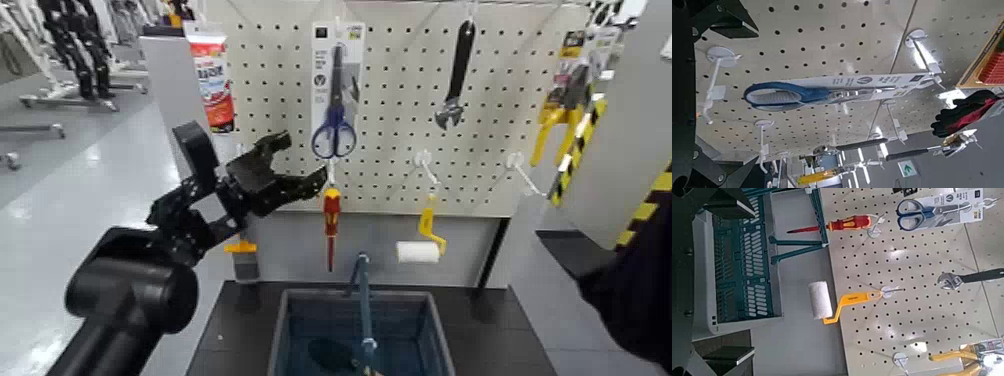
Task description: Put the blue scissors into the crate.
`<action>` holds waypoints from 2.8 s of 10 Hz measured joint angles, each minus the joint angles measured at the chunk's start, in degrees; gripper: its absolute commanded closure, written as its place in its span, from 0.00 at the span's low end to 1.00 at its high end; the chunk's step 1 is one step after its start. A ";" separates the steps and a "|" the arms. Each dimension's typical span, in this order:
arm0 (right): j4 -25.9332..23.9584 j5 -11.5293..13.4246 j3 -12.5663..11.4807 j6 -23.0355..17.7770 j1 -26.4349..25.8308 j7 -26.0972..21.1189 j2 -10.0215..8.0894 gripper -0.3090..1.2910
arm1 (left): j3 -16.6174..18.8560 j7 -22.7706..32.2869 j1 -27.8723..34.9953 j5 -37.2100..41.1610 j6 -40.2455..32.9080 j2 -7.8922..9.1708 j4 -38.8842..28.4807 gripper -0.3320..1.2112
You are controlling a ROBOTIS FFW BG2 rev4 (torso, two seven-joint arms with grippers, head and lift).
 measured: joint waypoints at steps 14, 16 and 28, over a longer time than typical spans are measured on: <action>0.00 -0.41 -0.02 0.09 -0.22 1.05 0.06 0.25 | -4.76 -1.27 -12.54 -1.72 -3.20 -1.05 7.04 0.98; -0.04 -0.41 0.01 0.09 -0.22 1.05 0.06 0.25 | -4.33 -1.26 -12.58 -1.81 -3.30 -1.04 6.68 0.98; -0.08 -0.50 -0.48 0.09 -0.05 1.05 0.22 0.25 | -1.87 -1.16 -7.98 -1.49 -0.77 -0.57 -6.87 0.98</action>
